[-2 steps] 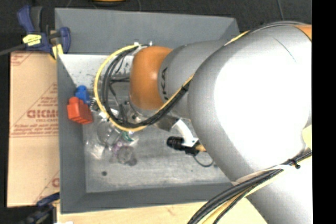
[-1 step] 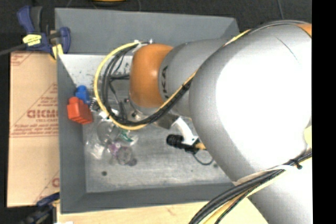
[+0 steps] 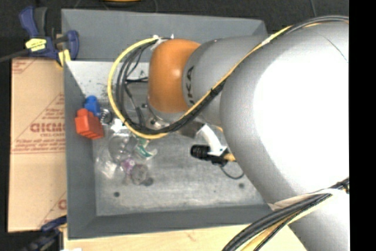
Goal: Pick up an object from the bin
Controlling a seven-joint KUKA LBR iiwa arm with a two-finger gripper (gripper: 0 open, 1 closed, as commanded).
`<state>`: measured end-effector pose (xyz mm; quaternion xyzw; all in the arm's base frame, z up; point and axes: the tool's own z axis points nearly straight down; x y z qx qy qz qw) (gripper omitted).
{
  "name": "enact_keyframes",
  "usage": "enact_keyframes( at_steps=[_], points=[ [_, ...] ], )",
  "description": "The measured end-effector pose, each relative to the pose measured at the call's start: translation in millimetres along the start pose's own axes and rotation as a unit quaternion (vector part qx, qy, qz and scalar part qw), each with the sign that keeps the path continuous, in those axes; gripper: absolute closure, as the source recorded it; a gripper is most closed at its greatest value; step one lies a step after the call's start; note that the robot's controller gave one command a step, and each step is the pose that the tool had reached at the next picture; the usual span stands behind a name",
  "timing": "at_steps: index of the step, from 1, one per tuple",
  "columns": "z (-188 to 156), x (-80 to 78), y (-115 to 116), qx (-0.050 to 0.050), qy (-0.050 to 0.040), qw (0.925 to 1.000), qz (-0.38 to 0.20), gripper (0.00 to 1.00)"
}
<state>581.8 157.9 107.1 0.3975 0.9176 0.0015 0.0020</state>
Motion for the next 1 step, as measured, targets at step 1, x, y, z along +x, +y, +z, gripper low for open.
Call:
enact_keyframes(
  at_steps=[1],
  points=[
    [-58.4, -2.7, 1.1, -0.001, -0.0007, 1.0000, -0.003, 1.00]
  ],
)
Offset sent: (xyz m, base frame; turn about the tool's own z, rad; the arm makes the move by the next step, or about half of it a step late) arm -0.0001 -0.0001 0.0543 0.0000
